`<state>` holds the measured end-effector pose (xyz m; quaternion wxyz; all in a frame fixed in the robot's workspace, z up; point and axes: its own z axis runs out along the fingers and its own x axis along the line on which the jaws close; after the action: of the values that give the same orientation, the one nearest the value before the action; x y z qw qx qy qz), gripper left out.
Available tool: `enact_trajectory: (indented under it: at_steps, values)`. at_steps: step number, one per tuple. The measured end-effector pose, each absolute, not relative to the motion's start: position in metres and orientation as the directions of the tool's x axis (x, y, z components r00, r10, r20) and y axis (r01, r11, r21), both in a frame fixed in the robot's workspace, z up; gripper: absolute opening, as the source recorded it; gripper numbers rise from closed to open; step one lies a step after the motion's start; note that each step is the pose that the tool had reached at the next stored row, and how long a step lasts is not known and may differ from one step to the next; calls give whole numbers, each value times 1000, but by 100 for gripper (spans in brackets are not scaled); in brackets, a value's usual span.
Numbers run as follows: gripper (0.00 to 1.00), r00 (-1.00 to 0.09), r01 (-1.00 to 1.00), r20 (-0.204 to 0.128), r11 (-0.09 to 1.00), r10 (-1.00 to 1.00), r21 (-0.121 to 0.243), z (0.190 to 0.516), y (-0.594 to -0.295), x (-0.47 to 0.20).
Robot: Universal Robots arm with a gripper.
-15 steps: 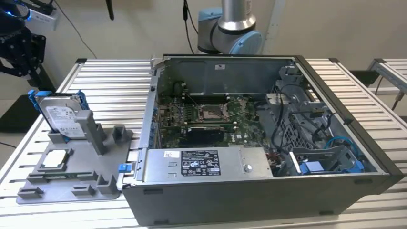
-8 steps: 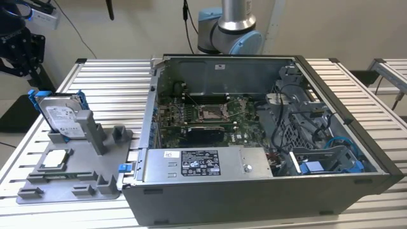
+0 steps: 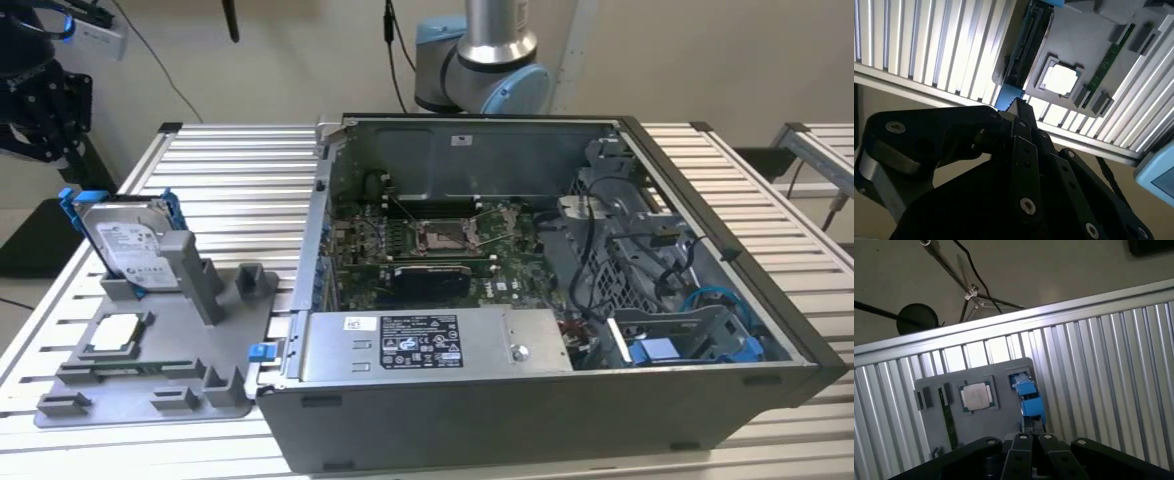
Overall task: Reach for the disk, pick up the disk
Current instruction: 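Pick up the disk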
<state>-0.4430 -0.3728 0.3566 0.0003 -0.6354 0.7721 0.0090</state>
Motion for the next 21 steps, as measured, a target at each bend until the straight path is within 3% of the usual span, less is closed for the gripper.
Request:
enact_trajectory:
  at_steps: [10,11,21]
  values:
    - [0,-108,-994,-11,108,-994,13,352,-373,-441]
    - [100,-108,-994,-11,108,-994,14,352,-373,-441]
    - [100,-71,-997,-11,70,-997,15,337,-373,-441]
